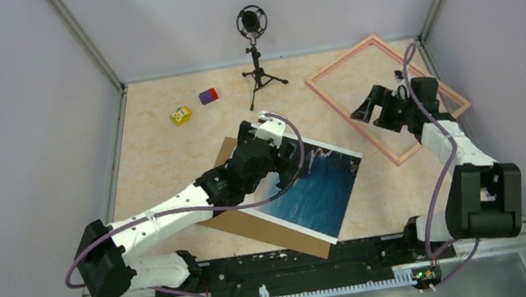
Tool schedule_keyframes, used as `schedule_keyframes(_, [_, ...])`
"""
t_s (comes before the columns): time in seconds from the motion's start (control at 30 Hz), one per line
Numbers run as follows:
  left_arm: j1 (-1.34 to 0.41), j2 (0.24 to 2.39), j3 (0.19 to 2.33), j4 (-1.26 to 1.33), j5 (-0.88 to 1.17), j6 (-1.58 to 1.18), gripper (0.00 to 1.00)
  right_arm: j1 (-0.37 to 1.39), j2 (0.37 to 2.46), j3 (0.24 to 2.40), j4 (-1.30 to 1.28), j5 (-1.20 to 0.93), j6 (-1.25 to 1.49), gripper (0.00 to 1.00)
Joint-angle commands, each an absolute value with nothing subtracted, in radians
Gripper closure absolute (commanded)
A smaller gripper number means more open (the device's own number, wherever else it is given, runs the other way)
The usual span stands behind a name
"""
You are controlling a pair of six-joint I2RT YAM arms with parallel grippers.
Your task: Put the photo into the frame
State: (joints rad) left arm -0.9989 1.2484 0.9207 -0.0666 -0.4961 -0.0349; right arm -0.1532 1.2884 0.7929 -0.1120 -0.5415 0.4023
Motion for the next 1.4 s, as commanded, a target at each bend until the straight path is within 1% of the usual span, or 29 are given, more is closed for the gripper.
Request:
schedule_keyframes(0.0, [-0.997, 1.285, 0.937, -0.041, -0.486, -0.067, 0.01, -0.051, 1.391, 0.913, -0.253, -0.517, 0.394, 0.01])
schedule_keyframes(0.13, [-0.961, 1.356, 0.984, -0.102, -0.403, -0.169, 0.01, 0.045, 1.489, 0.978, -0.376, -0.472, 0.358, 0.01])
schedule_keyframes(0.27, [-0.874, 1.459, 1.072, -0.225, -0.183, -0.367, 0.01, 0.055, 1.491, 0.891, -0.391, -0.425, 0.432, 0.01])
schedule_keyframes(0.37, [-0.809, 1.512, 1.074, -0.215, 0.003, -0.505, 0.01, 0.04, 1.426, 0.798, -0.367, -0.363, 0.428, 0.01])
schedule_keyframes(0.43, [-0.784, 1.536, 1.044, -0.179, 0.088, -0.58, 0.02, -0.022, 1.414, 0.755, -0.343, -0.412, 0.441, 0.03])
schedule_keyframes(0.47, [-0.78, 1.551, 1.031, -0.166, 0.125, -0.604, 0.02, -0.059, 1.416, 0.736, -0.328, -0.458, 0.445, 0.07])
schedule_keyframes(0.5, [-0.777, 1.567, 1.022, -0.162, 0.138, -0.625, 0.01, -0.096, 1.418, 0.718, -0.31, -0.492, 0.451, 0.11])
schedule_keyframes(0.53, [-0.776, 1.582, 1.012, -0.159, 0.146, -0.647, 0.01, -0.112, 1.419, 0.702, -0.294, -0.517, 0.456, 0.12])
schedule_keyframes(0.6, [-0.768, 1.61, 0.98, -0.139, 0.183, -0.692, 0.01, -0.118, 1.43, 0.673, -0.256, -0.564, 0.459, 0.13])
schedule_keyframes(0.67, [-0.752, 1.628, 0.924, -0.091, 0.229, -0.754, 0.01, -0.118, 1.474, 0.646, -0.185, -0.641, 0.478, 0.16])
schedule_keyframes(0.8, [-0.741, 1.655, 0.862, -0.008, 0.284, -0.822, 0.02, -0.118, 1.533, 0.59, -0.042, -0.703, 0.536, 0.18])
schedule_keyframes(0.9, [-0.739, 1.664, 0.842, -0.008, 0.293, -0.826, 0.02, -0.118, 1.567, 0.542, 0.137, -0.777, 0.615, 0.25])
schedule_keyframes(1.07, [-0.725, 1.661, 0.797, 0.034, 0.309, -0.818, 0.01, -0.118, 1.549, 0.479, 0.398, -0.835, 0.721, 0.31])
schedule_keyframes(1.13, [-0.71, 1.654, 0.779, 0.035, 0.317, -0.811, 0.01, -0.118, 1.504, 0.469, 0.415, -0.822, 0.728, 0.33])
schedule_keyframes(1.27, [-0.688, 1.623, 0.735, 0.04, 0.318, -0.788, 0.01, -0.118, 1.41, 0.457, 0.398, -0.782, 0.709, 0.33])
schedule_keyframes(1.37, [-0.684, 1.607, 0.722, 0.04, 0.318, -0.768, 0.02, -0.117, 1.396, 0.475, 0.352, -0.79, 0.677, 0.32])
